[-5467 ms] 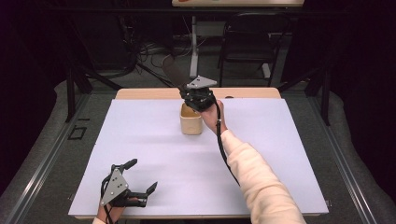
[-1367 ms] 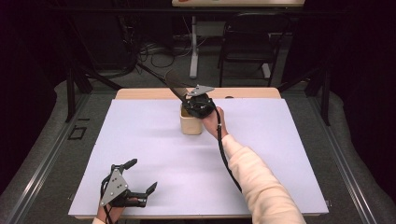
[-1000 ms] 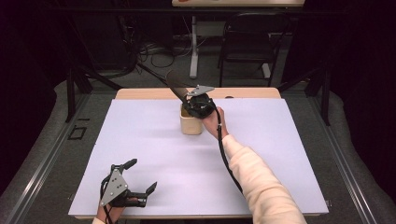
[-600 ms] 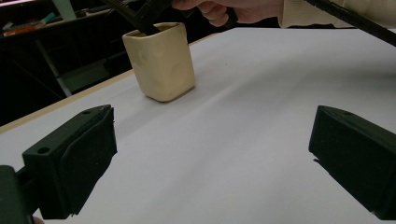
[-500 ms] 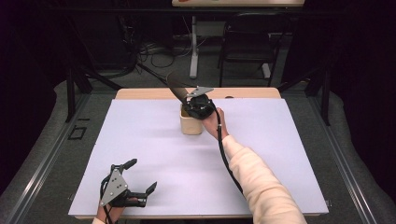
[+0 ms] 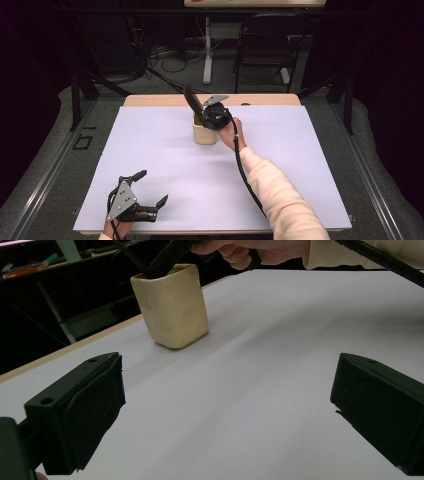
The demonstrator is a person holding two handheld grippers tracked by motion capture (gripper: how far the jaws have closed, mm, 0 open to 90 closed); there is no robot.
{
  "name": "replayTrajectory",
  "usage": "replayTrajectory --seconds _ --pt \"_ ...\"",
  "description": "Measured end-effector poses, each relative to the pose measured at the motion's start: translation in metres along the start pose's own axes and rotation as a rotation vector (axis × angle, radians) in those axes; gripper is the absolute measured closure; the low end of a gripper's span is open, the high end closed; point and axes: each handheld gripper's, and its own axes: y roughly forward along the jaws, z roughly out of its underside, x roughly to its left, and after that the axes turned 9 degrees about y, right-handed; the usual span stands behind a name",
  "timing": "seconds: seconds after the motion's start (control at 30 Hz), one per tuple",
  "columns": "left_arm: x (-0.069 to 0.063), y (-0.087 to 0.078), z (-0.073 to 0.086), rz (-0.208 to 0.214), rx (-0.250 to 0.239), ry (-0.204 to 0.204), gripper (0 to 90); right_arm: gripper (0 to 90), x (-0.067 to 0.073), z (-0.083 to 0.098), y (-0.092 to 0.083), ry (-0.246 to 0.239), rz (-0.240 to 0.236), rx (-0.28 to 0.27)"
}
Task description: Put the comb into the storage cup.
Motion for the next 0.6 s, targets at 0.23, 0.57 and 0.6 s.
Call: replayTrajectory --seconds 0.23,0.57,0.6 --pt "0.000 0.000 0.000 0.004 0.000 -0.002 0.9 48.4 -0.002 0.001 -0.018 0.013 -0.010 0.008" --pt "0.000 0.001 0.000 0.002 0.004 -0.002 1.0 20.4 -0.007 -0.001 -0.038 0.036 -0.064 0.048" --pt "0.000 0.002 0.000 0.003 0.004 -0.003 0.9 19.0 -0.007 -0.001 -0.039 0.032 -0.071 0.050"
